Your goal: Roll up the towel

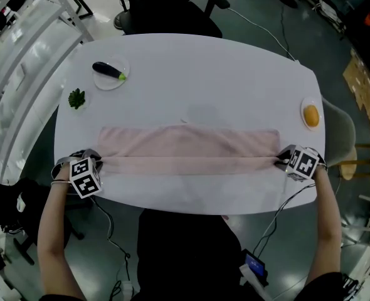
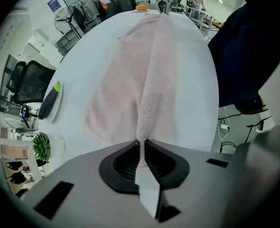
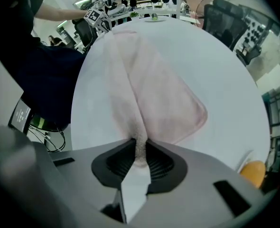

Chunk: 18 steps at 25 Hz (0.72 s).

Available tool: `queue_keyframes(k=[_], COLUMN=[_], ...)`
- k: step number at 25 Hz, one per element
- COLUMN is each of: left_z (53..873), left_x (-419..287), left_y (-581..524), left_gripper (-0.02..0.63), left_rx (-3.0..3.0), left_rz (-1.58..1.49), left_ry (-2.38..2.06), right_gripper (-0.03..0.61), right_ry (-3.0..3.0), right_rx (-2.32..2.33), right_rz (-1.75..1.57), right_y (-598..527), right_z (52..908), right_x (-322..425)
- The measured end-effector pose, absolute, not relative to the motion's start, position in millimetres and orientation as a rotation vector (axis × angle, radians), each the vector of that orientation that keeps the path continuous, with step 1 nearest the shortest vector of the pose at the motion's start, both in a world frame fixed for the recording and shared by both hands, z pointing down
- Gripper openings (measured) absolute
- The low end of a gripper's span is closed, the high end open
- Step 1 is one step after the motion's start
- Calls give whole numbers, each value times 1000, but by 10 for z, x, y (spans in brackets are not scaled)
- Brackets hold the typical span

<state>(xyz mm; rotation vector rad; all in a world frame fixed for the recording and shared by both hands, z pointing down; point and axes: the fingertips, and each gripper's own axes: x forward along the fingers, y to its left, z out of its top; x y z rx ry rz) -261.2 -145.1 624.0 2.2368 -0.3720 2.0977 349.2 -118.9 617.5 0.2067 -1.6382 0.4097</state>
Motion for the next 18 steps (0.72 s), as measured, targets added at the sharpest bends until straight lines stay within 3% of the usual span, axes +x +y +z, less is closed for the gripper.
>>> queue_keyframes(k=[3, 8, 11, 13, 18], left_z=[6231, 6121, 6022, 5945, 5785], left_x=[-2612, -2640, -2671, -2695, -2795], left_y=[-1480, -1716, -1783, -1781, -1690], left_gripper=[53, 269, 347, 351, 351], left_rx=[2255, 2307, 2338, 2350, 2348], left_rz=[2128, 2223, 2233, 2204, 2152], left_ry=[-374, -589, -711, -782, -897], right_gripper=[118, 339, 439, 466, 465], right_ry=[-1638, -1617, -1623, -1637, -1676], right_rx=[227, 394, 481, 531, 630], right_rz=[360, 239, 143, 92, 50], right_y=[-1233, -1493, -1595, -1615, -1571], right_z=[6180, 6124, 6037, 5948, 5740], right_x=[3507, 3623, 3639, 3643, 3720])
